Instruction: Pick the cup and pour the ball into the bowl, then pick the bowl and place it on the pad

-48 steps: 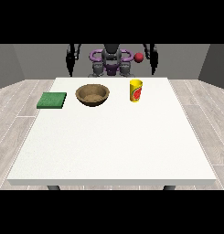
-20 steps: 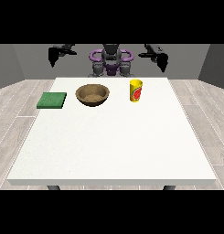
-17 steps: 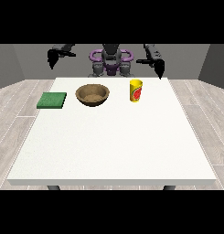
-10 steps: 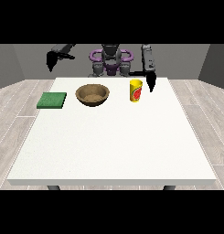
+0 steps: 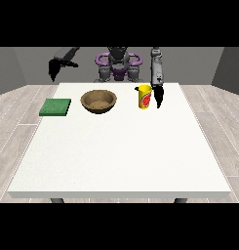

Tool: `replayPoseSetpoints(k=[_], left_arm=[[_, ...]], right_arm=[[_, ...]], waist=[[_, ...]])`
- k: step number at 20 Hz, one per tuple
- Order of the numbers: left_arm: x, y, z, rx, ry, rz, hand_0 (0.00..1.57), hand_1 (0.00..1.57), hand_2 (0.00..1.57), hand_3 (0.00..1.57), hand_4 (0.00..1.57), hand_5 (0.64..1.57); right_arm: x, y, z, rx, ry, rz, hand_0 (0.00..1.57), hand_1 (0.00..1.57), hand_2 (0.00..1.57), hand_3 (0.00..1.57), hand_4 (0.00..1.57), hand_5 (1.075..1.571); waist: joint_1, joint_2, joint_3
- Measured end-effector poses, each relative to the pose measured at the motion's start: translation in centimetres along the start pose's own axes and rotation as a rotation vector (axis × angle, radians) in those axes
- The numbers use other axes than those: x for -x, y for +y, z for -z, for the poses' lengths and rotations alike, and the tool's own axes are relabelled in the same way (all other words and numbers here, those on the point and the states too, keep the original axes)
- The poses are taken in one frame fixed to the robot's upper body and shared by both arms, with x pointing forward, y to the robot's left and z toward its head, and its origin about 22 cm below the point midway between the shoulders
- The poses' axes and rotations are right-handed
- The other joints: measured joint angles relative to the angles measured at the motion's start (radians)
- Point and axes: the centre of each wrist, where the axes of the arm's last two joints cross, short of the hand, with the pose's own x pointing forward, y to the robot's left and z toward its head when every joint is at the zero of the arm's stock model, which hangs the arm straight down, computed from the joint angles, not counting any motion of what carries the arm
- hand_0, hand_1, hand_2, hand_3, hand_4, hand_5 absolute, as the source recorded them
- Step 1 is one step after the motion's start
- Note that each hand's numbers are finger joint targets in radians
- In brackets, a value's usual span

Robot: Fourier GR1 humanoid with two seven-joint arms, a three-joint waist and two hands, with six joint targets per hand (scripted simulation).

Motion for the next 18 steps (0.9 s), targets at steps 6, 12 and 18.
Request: replayPoseSetpoints(k=[6,12,18], left_arm=[[1.2,-0.7,0.4,-0.007,-0.016,0.01,0.0,0.0,0.0,0.0,0.0,1.527],[1.6,-0.4,-0.3,-0.024,-0.092,0.155,1.3,1.3,1.57,1.57,1.43,1.255],[1.4,-0.4,-0.7,-0.05,-0.139,0.309,1.33,1.33,1.57,1.57,1.5,1.245]], right_arm=[[0.3,-0.6,0.4,-0.009,-0.029,0.003,0.0,0.0,0.0,0.0,0.0,1.571],[-0.9,-0.9,1.3,-0.031,-0.058,-0.008,0.0,0.0,0.0,0.0,0.0,1.57],[-1.7,-2.7,1.5,-0.025,-0.062,-0.018,0.0,0.0,0.0,0.0,0.0,1.57]], waist=[[-0.01,0.032,0.0],[-0.043,0.052,0.0168],[-0.06,0.052,0.0202]])
